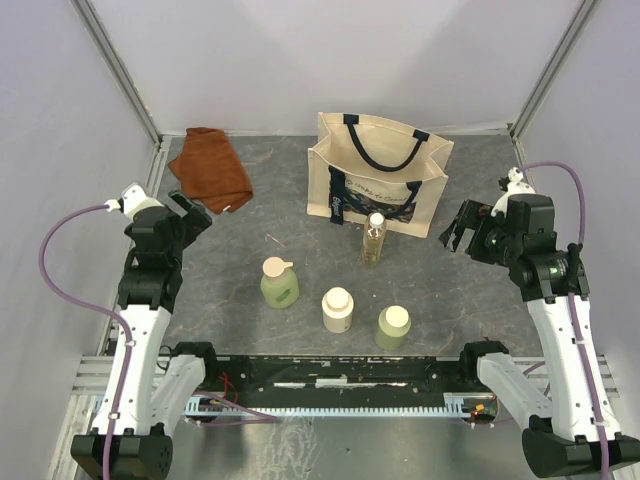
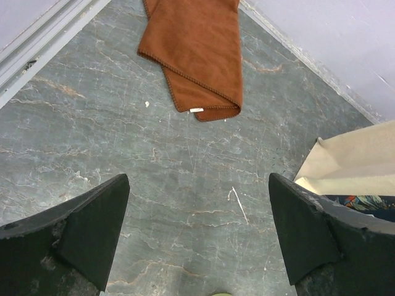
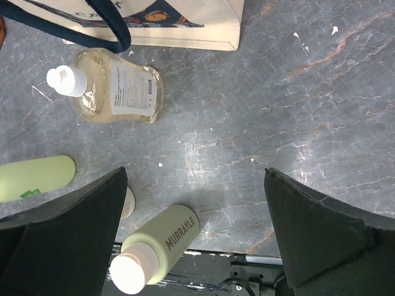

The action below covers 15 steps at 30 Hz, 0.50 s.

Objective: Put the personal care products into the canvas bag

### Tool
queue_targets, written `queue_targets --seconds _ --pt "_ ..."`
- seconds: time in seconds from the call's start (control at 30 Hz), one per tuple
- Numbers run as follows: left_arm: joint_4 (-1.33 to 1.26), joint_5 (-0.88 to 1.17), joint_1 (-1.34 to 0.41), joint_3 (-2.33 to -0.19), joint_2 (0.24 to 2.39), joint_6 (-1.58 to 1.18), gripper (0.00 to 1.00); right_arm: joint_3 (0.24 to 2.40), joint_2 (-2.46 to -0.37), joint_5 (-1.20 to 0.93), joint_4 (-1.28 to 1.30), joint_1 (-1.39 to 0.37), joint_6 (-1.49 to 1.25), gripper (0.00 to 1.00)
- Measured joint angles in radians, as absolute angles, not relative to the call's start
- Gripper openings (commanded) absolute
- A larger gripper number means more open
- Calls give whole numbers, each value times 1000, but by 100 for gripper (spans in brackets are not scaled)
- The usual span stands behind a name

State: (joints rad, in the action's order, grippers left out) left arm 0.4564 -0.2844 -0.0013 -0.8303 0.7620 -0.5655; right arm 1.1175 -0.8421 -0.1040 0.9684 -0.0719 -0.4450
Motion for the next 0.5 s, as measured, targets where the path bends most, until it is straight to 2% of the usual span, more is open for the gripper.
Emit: queue_targets --seconds 0.5 --pt "387 -76 -1 -746 681 -370 100 1097 -831 -101 980 -72 -447 100"
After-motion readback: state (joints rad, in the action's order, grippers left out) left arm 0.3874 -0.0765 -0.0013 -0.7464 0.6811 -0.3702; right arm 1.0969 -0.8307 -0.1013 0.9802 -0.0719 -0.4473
